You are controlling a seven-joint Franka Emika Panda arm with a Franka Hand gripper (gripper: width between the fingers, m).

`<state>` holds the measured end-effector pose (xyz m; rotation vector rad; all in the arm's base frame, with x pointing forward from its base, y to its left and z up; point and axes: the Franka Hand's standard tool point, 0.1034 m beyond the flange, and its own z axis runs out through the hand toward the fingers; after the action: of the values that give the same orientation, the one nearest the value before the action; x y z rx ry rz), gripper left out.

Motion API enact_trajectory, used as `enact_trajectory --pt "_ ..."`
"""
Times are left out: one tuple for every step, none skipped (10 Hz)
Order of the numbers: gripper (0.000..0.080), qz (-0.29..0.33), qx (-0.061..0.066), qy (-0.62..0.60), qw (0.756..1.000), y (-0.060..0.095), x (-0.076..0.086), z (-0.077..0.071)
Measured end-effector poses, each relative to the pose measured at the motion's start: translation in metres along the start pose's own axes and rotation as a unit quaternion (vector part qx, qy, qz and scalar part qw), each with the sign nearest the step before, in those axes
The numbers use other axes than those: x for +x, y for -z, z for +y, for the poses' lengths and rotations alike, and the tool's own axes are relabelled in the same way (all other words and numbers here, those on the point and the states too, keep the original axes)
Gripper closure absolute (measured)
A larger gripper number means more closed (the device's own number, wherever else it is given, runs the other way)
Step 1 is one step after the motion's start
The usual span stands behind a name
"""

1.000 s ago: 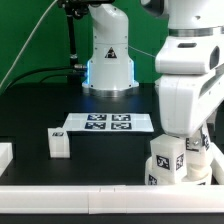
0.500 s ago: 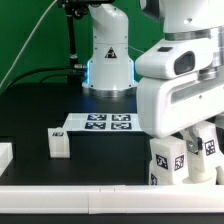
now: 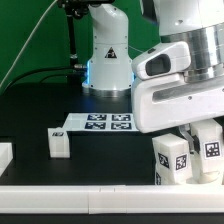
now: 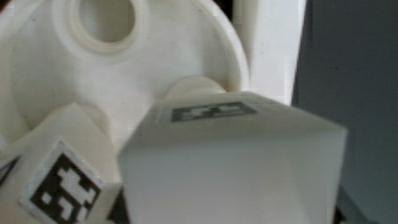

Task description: Assemble stool

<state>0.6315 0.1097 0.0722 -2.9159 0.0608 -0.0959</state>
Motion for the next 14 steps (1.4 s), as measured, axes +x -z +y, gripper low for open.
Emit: enact_trajectory --pt "0.0461 0.0 0.0 -0.04 0.999 0.0 0.0001 0.0006" --pt "0.0461 0.0 0.0 -0.068 0.998 0.0 0.0001 0.0009" --pt "0.0461 0.0 0.0 -0.083 0.997 0.0 0.0002 0.0011" --pt "0.0461 0.013 0.003 -0.155 0.988 -0.001 0.0027 0.0024" --pt "0.0459 0.017 0.002 -0.205 0.979 -0.001 0.0031 0.0025" --pt "0.0459 0.018 0.001 -0.258 0.966 -0.0006 0.0036 0.004" --pt "0.0459 0.018 0.006 -0.303 0.953 -0.0002 0.0043 0.0057" --pt "0.0459 0.018 0.013 -0.369 0.929 -0.0004 0.0049 0.0074" --pt "0.0459 0.024 0.021 -0.442 0.896 -0.0011 0.0042 0.0078" --pt "0.0459 0.027 0.025 -0.486 0.873 -0.0018 0.0027 0.0073" --pt "0.0459 0.026 0.025 -0.521 0.853 -0.0024 0.001 0.0058" --pt "0.0459 0.024 0.027 -0.536 0.843 -0.0024 0.0006 0.0059" --pt "0.0459 0.023 0.029 -0.554 0.832 -0.0025 0.0003 0.0058" --pt "0.0459 0.02 0.033 -0.578 0.815 -0.0028 -0.0001 0.0052"
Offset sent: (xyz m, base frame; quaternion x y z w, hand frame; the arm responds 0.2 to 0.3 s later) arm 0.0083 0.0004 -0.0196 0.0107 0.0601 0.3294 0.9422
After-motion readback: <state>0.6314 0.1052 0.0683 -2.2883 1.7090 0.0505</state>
